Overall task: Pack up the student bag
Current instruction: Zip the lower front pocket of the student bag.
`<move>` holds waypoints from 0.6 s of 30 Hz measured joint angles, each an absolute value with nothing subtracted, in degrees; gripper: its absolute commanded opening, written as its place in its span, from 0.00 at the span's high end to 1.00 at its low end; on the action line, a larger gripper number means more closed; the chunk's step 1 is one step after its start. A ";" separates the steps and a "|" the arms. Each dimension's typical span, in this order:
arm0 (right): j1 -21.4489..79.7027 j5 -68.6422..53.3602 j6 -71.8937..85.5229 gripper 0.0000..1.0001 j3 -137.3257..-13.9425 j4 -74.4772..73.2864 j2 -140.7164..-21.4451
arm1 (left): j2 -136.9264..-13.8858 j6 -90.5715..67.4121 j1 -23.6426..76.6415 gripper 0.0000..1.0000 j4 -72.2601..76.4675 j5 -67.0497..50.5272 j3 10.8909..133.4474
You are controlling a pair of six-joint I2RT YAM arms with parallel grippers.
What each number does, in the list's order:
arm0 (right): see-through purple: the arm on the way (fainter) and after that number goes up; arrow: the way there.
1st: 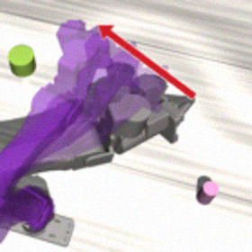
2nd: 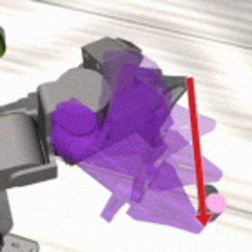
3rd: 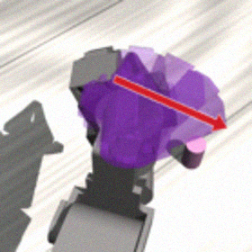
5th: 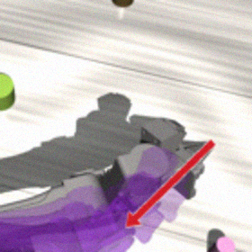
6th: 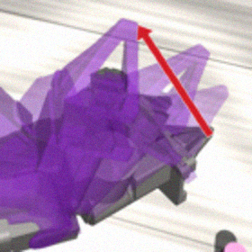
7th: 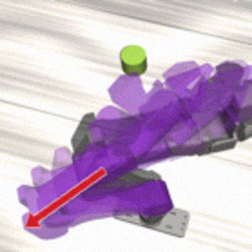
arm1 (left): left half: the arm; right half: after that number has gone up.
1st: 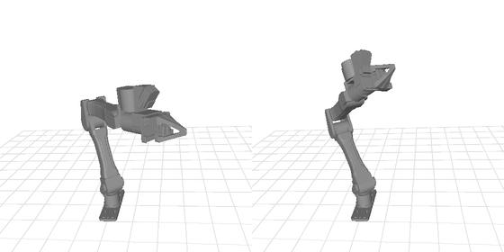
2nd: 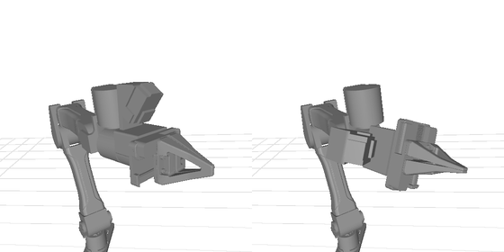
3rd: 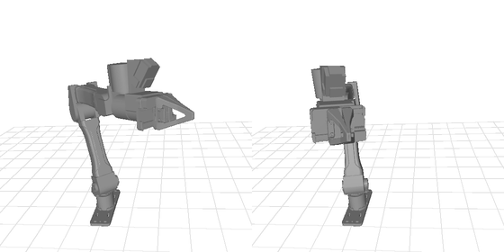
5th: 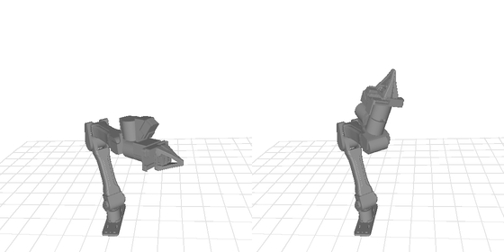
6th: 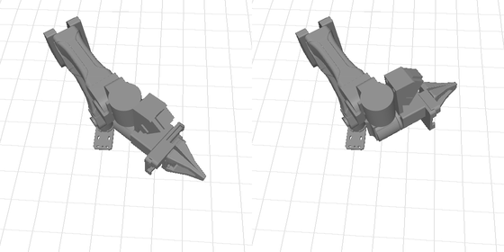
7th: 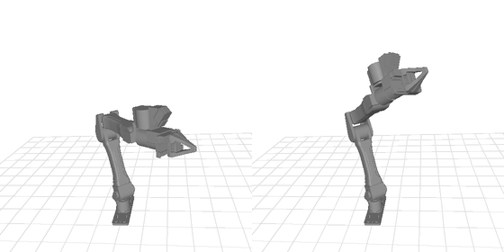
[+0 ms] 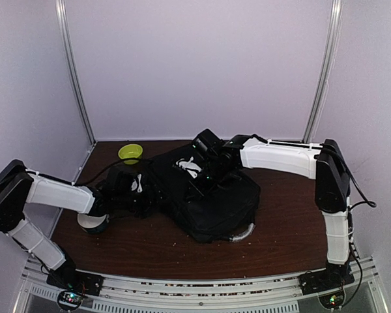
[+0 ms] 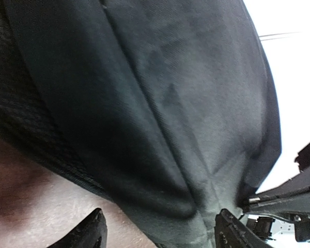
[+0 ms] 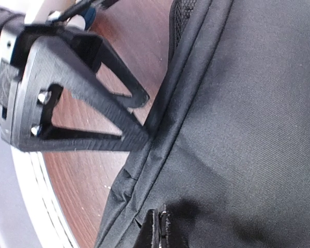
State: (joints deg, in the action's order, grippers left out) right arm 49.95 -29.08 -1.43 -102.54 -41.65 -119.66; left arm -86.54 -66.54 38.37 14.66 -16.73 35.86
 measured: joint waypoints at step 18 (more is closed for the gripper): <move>46.09 -36.25 8.82 1.00 -98.39 -28.60 -119.68 | -93.10 -70.41 39.55 0.99 24.45 -21.43 37.52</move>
State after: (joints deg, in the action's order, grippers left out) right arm 46.09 -36.25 8.82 -98.39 -28.60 -119.68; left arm -93.10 -70.41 39.55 24.45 -21.43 37.52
